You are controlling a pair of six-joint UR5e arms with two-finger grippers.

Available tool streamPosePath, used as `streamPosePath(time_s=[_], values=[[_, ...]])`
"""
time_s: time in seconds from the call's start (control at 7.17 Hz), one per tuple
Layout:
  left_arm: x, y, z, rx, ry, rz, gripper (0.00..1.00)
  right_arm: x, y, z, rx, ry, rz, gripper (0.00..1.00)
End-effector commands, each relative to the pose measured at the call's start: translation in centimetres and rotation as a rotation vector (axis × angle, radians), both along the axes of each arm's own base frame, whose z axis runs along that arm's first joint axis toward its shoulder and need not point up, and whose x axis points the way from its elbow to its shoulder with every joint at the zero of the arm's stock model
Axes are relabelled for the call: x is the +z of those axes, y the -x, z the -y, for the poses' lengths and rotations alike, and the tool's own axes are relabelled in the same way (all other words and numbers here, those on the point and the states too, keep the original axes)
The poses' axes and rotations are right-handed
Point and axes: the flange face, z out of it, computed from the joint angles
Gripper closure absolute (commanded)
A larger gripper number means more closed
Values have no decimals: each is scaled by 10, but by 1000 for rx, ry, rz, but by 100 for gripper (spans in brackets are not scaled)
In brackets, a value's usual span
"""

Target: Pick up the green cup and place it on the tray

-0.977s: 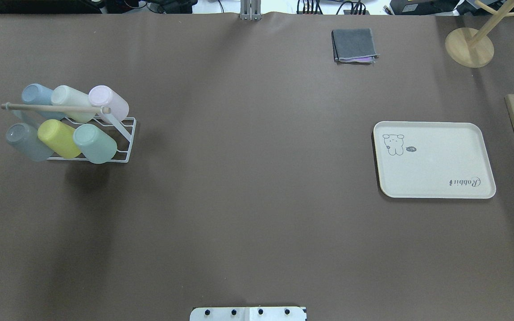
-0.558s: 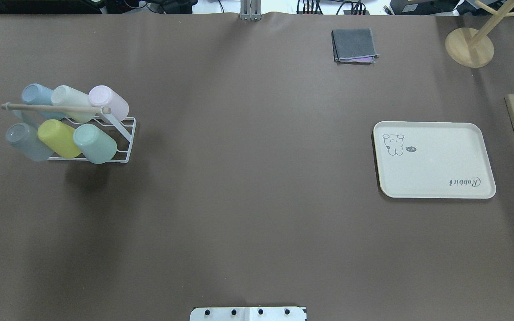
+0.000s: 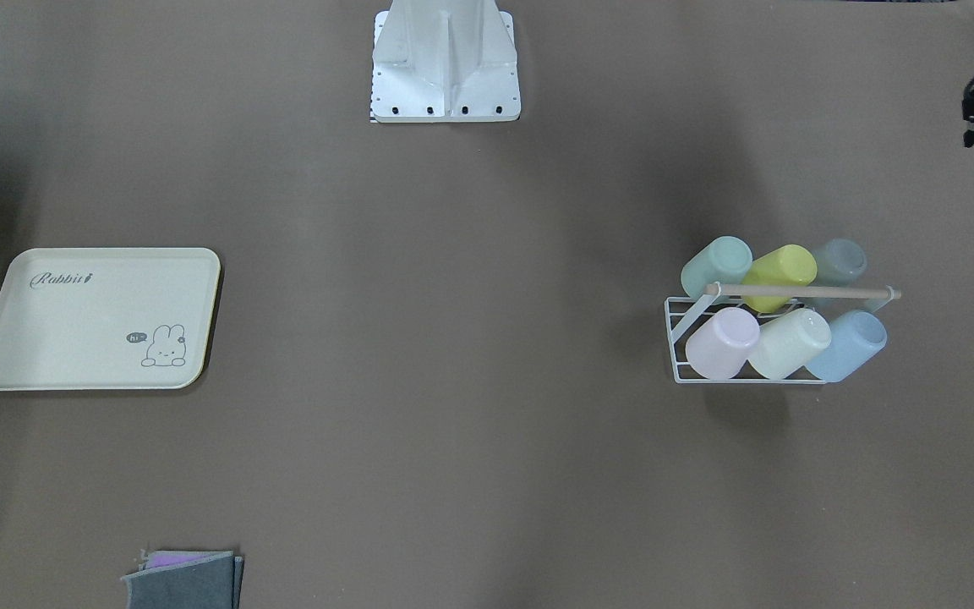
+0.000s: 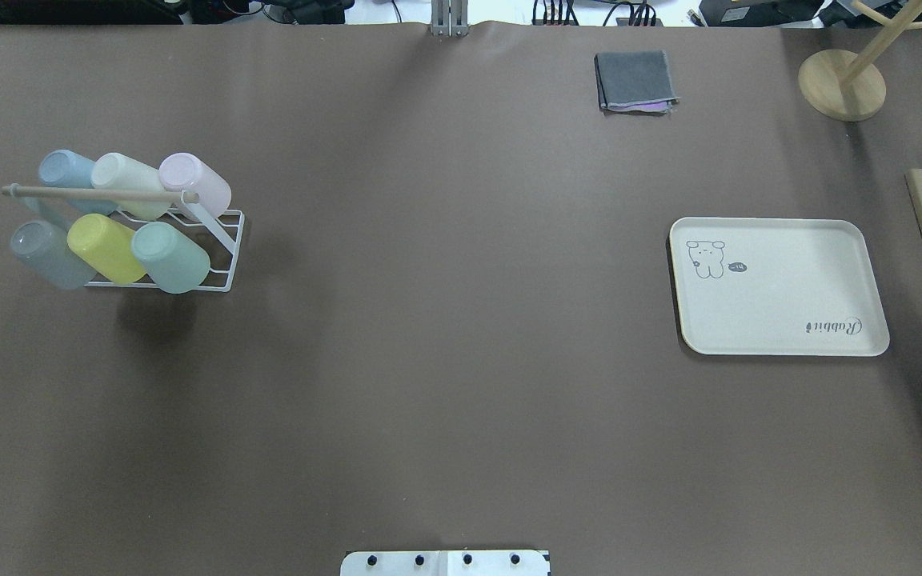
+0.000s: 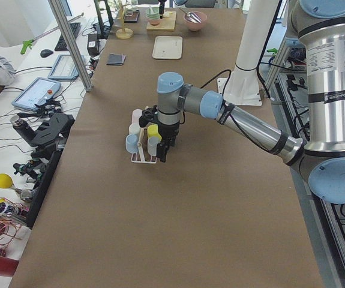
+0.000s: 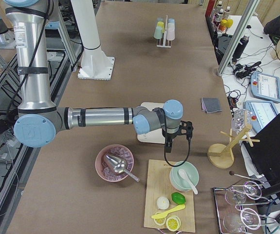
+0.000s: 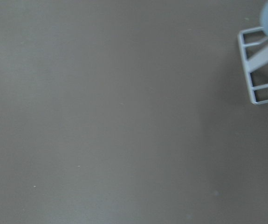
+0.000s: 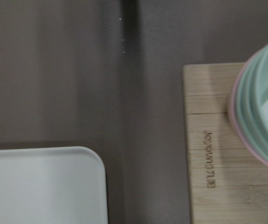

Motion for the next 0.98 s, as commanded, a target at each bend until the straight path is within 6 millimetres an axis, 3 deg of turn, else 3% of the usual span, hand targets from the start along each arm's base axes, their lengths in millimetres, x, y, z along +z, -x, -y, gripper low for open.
streamPosePath(time_s=[0.0, 0.28, 0.56, 0.84], values=[[-70, -101, 1, 201, -164, 48, 2, -18, 74, -15, 23, 23, 75, 0], [-99, -152, -21, 326, -167, 73, 2, -2, 96, -33, -19, 21, 84, 0], [-135, -226, -49, 482, -202, 271, 2, 19, 94, -52, -38, 23, 72, 0], [-151, -277, -82, 611, -279, 496, 2, 45, 92, -56, -70, 18, 50, 0]])
